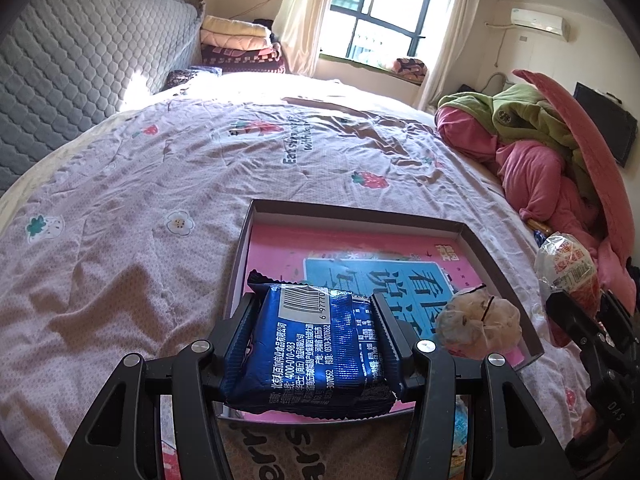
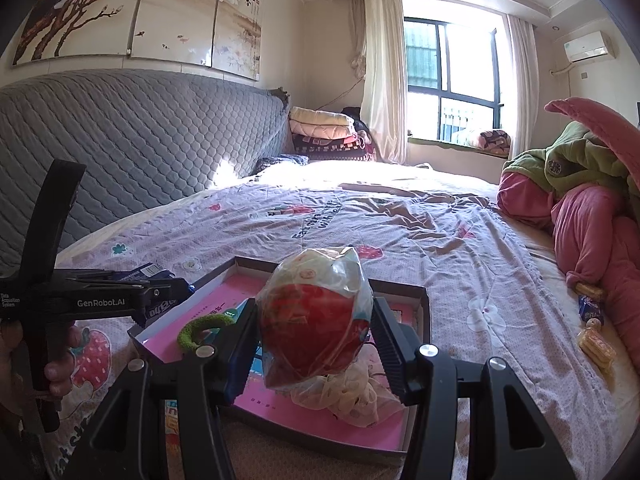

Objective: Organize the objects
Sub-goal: 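Carry blue packet over the tray with left tool while right tool carries clear bag there, then lower blue packet beside green ring while right tool lowers clear bag beside mesh puff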

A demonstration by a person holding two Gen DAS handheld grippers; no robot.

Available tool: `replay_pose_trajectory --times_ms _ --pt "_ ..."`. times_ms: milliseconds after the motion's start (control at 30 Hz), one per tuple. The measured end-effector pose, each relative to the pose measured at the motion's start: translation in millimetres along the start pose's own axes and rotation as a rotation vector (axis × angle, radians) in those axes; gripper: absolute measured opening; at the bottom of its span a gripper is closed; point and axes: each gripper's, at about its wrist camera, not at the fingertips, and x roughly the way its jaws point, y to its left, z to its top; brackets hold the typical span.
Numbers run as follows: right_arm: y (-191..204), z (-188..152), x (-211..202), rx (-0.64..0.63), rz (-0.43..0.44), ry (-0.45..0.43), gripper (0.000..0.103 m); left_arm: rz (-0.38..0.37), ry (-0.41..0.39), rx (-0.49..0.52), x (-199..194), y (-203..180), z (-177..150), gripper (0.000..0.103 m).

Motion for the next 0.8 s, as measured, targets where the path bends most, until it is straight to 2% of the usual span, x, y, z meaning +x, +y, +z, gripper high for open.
replay_pose_trajectory --times_ms 100,333,800 --pt "-1.0 -4.3 4.3 0.008 0.007 0.028 0.055 0.024 0.014 0.009 6.4 1.7 -3.9 0.057" --pt "-1.7 -13.4 13.5 0.017 0.021 0.088 0.055 0.026 0.042 0.004 16.5 6.1 -11.4 0.057" --pt "3.9 -29.1 28.0 0.023 0.069 0.19 0.055 -0.009 0.093 -0.006 35.2 5.3 -23.6 0.057"
